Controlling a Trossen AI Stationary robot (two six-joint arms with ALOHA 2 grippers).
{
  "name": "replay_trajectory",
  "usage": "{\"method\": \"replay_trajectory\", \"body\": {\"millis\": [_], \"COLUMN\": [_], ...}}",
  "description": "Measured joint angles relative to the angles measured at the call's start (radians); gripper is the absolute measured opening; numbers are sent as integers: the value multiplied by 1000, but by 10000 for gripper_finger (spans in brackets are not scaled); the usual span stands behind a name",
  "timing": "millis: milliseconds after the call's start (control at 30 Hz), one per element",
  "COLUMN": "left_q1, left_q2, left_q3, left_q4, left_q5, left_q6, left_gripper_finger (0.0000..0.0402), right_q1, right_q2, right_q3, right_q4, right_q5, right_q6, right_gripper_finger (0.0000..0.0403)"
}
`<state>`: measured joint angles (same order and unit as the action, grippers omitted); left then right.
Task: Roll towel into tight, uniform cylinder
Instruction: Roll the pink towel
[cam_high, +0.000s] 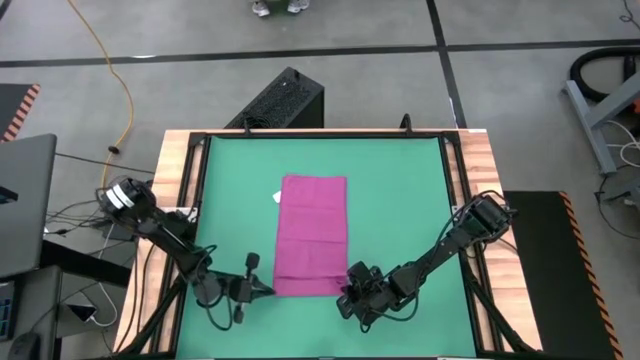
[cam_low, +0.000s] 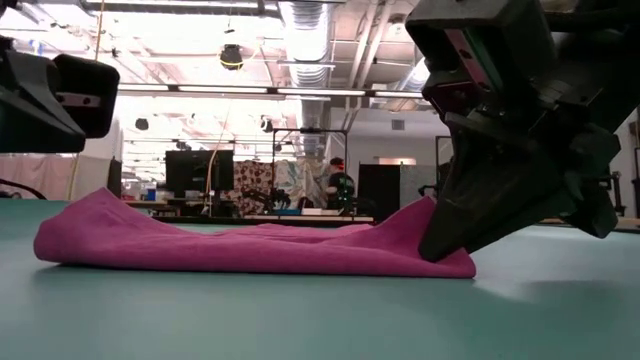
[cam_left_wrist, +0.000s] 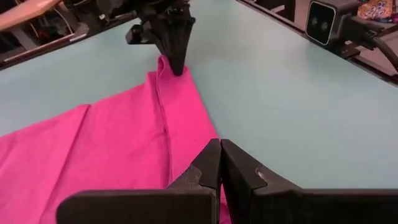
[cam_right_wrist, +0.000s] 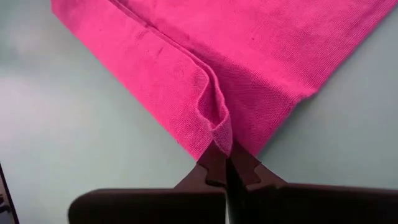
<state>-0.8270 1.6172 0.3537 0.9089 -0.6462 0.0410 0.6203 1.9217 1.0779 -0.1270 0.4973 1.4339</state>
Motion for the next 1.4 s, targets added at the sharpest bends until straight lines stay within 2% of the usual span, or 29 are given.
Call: {"method": "replay_trajectory", "body": {"millis": [367,500,667,1000,1200,1400], "left_q1": [14,22,22,24,24,24], "left_q2": [148,155,155,153,153,153], "left_q3": [63,63,63,63,63,63], "left_q4": [-69,-106,-177,-201,-214,-222], "left_q5": [-50,-88,-70,-34,-8,-3], "left_q6": [-50,-117,-195,-238,-253,-255], "left_gripper_finger": [0,0,0,0,0,0], "right_q1": [1,1,6,9,35,62], "right_q2": [0,0,0,0,0,0], "right_q3": [0,0,0,0,0,0], "right_q4": [0,1,0,11,-19,-79], "right_q5": [-4,-25,-22,-13,81,125], "right_q6": [6,6,1,-75,-111,-110], "right_gripper_finger": [7,7,9,37,58,96]}}
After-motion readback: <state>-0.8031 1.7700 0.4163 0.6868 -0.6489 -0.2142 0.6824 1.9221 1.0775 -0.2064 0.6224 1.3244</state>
